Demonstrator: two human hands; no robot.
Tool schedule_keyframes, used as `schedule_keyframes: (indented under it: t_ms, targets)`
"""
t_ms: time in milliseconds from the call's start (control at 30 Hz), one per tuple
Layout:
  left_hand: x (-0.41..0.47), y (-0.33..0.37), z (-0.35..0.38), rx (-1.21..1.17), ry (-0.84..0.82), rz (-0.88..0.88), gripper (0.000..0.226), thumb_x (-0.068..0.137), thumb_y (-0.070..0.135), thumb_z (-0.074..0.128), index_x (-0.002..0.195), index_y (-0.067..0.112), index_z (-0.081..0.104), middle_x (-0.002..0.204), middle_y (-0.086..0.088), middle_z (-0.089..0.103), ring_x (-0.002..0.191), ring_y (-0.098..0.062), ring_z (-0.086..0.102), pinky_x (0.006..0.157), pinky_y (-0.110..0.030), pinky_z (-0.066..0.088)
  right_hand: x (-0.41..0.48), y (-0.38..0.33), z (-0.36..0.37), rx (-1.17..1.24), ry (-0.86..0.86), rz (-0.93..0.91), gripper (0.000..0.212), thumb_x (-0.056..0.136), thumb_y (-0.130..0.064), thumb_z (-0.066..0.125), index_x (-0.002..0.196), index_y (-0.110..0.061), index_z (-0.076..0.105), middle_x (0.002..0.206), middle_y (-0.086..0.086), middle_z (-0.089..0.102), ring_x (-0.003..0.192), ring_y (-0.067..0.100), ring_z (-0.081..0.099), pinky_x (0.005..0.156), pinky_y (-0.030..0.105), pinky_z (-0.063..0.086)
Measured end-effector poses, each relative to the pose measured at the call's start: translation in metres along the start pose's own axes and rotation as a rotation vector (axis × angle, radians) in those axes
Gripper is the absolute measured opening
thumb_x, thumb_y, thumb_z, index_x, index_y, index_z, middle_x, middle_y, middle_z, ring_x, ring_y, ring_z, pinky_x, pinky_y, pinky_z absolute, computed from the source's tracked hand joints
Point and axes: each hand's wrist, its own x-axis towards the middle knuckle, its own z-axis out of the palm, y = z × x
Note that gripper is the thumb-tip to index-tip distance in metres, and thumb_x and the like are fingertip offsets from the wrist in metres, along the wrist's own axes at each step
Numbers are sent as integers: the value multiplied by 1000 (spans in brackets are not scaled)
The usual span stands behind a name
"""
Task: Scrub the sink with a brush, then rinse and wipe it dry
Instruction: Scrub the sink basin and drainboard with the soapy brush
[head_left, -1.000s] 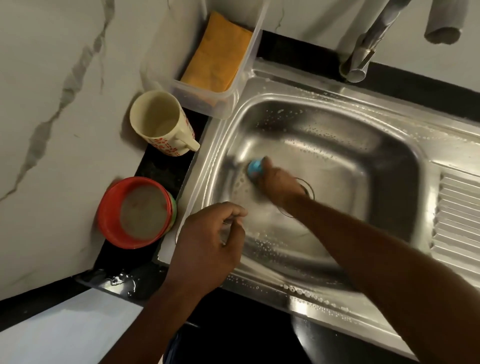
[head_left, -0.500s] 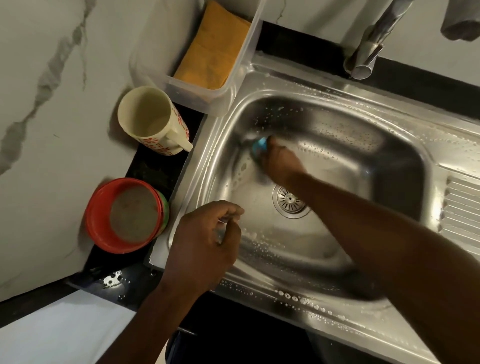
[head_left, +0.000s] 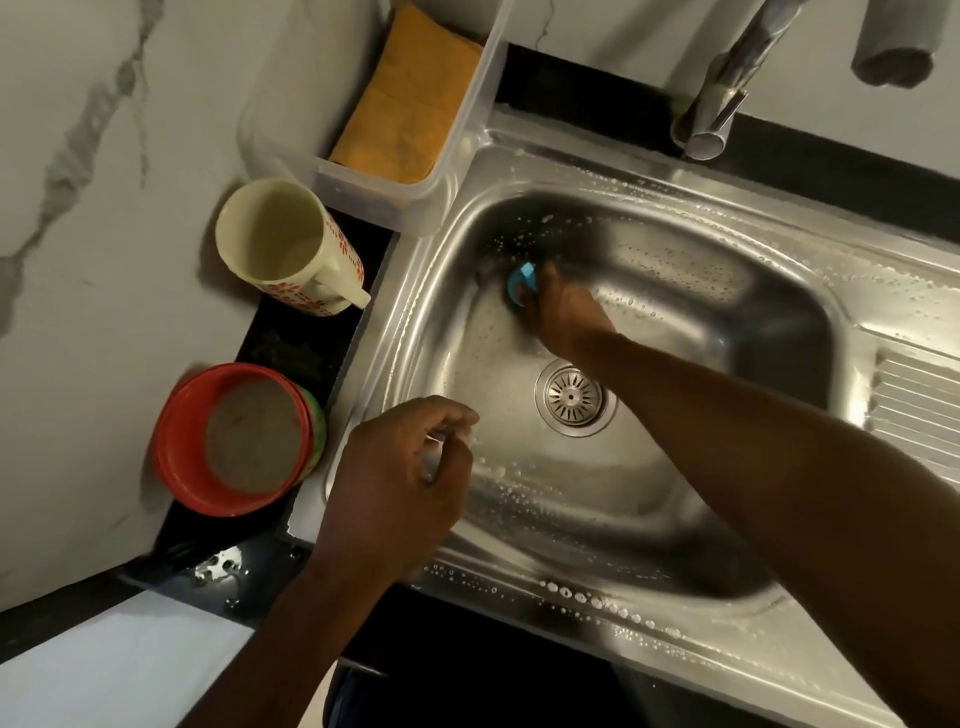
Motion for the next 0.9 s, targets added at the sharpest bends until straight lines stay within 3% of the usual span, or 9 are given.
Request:
schedule_keyframes:
  t_ms: [100, 233, 333, 400, 533, 633, 767, 833, 900]
  targets:
    - [0, 2, -1, 5, 10, 30, 20, 91, 21, 62, 103, 28, 76, 98, 23, 75, 97, 3, 71, 85, -13, 54, -23, -15, 28, 25, -53, -4, 47, 108, -44, 41, 147, -19, 34, 117, 22, 69, 101, 41, 69, 87, 48, 55]
    - [2, 3, 2, 53, -5, 90, 22, 94, 10, 68, 107, 25, 77, 101, 19, 76, 96, 3, 71, 82, -12, 55, -110, -22, 69, -134, -366, -195, 41, 106, -41, 44, 141, -27, 27, 104, 13, 72, 82, 34, 69, 67, 41, 53]
    - [5, 5, 5, 69, -23, 126, 21, 93, 11, 68, 106, 24, 77, 100, 19, 76, 95, 3, 71, 83, -14, 56, -122, -1, 62, -214, -424, -249, 46, 105, -45, 44, 145, -31, 27, 102, 8, 72, 74, 26, 63, 66, 36, 47]
    - [8, 6, 7, 74, -26, 137, 20, 92, 12, 68, 105, 24, 77, 98, 20, 76, 93, 3, 71, 82, -15, 56, -91, 15, 48, -193, -301, -117, 47, 106, -40, 46, 148, -25, 33, 111, 10, 71, 83, 28, 64, 73, 36, 49]
    - [8, 9, 10, 62, -48, 143, 22, 92, 4, 71, 104, 21, 78, 96, 20, 76, 93, 4, 71, 84, -10, 52, -58, 51, 0, 117, 150, 309, 51, 105, -39, 48, 151, -22, 33, 119, 12, 68, 104, 33, 66, 88, 43, 52]
    - [8, 12, 11, 67, -85, 173, 23, 92, 4, 70, 103, 23, 77, 97, 20, 75, 94, 2, 71, 84, -9, 51, -90, 96, -8, 152, 301, 516, 42, 107, -33, 45, 143, -14, 41, 116, 11, 63, 107, 32, 64, 88, 40, 48]
    - [8, 13, 11, 58, -104, 182, 23, 92, 6, 70, 101, 25, 77, 97, 21, 75, 95, 0, 71, 83, -8, 50, -118, 123, 10, 207, 401, 766, 49, 110, -45, 39, 145, -13, 49, 126, 5, 65, 119, 23, 62, 109, 40, 44]
    - [9, 11, 9, 59, -123, 194, 22, 92, 6, 70, 102, 25, 77, 97, 21, 75, 95, 0, 71, 83, -9, 51, -109, 100, 22, 434, 467, 802, 49, 109, -44, 44, 143, -10, 53, 115, 3, 71, 106, 19, 66, 100, 35, 51]
    - [11, 10, 7, 69, -140, 191, 22, 92, 6, 71, 103, 24, 77, 96, 21, 75, 94, 2, 71, 81, -8, 51, -92, 65, 26, 416, 448, 668, 36, 108, -34, 45, 137, -13, 50, 107, 3, 67, 94, 21, 63, 84, 34, 51]
